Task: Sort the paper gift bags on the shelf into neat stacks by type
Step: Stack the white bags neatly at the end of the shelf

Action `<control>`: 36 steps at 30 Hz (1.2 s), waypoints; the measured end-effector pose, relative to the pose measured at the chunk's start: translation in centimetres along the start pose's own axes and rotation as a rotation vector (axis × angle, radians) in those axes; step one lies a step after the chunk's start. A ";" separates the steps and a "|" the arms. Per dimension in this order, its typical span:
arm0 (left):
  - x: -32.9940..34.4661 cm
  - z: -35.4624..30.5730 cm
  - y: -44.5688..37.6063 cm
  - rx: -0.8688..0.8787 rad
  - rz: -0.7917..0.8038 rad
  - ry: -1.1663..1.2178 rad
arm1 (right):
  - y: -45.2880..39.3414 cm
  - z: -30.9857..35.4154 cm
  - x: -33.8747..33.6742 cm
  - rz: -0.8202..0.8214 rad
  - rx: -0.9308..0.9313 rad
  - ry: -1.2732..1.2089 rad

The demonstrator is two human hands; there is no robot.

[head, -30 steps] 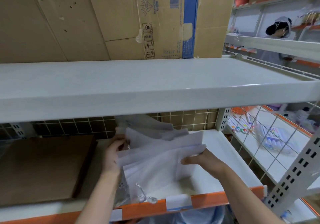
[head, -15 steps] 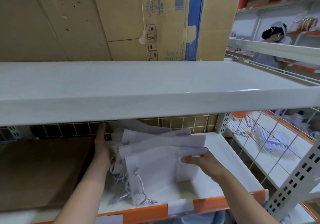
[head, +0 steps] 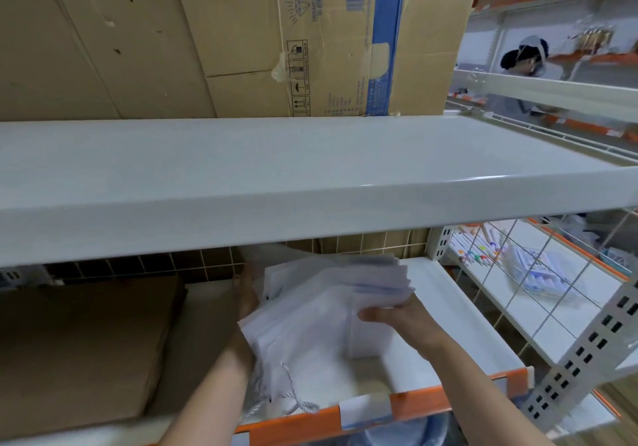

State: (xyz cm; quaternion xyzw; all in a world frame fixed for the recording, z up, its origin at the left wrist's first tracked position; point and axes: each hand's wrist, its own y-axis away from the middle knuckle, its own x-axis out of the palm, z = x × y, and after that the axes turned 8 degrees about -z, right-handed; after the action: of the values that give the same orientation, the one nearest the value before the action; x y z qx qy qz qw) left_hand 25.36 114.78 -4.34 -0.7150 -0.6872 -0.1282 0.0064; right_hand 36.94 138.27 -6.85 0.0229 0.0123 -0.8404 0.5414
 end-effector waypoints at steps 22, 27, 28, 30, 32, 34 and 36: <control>0.9 -5.2 1.0 0.927 0.183 -1.366 | -0.1 0.3 -0.1 0.045 0.036 0.041; 8.0 -2.4 3.1 0.785 0.458 -1.364 | -0.1 0.3 -0.2 0.051 0.020 0.087; 8.8 -2.2 3.3 0.775 0.520 -1.414 | -0.2 0.3 -0.3 0.046 0.012 0.094; 9.3 -1.9 2.9 0.774 0.528 -1.452 | -0.2 0.1 -0.4 0.043 0.002 0.104; 9.5 -2.0 3.2 0.900 0.454 -1.434 | -0.1 0.2 -0.3 0.053 -0.009 0.116; 10.1 -1.7 3.5 1.012 0.425 -1.429 | -0.1 0.2 -0.3 0.067 -0.037 0.138; 10.3 -0.9 3.6 0.975 0.515 -1.514 | -0.1 0.3 -0.1 0.083 -0.042 0.137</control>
State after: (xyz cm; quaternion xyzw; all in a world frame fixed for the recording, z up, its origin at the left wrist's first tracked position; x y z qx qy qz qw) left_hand 28.97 124.52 -0.86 -0.6569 -0.3068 0.6790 -0.1154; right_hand 36.92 138.42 -6.56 0.0696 0.0658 -0.8134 0.5738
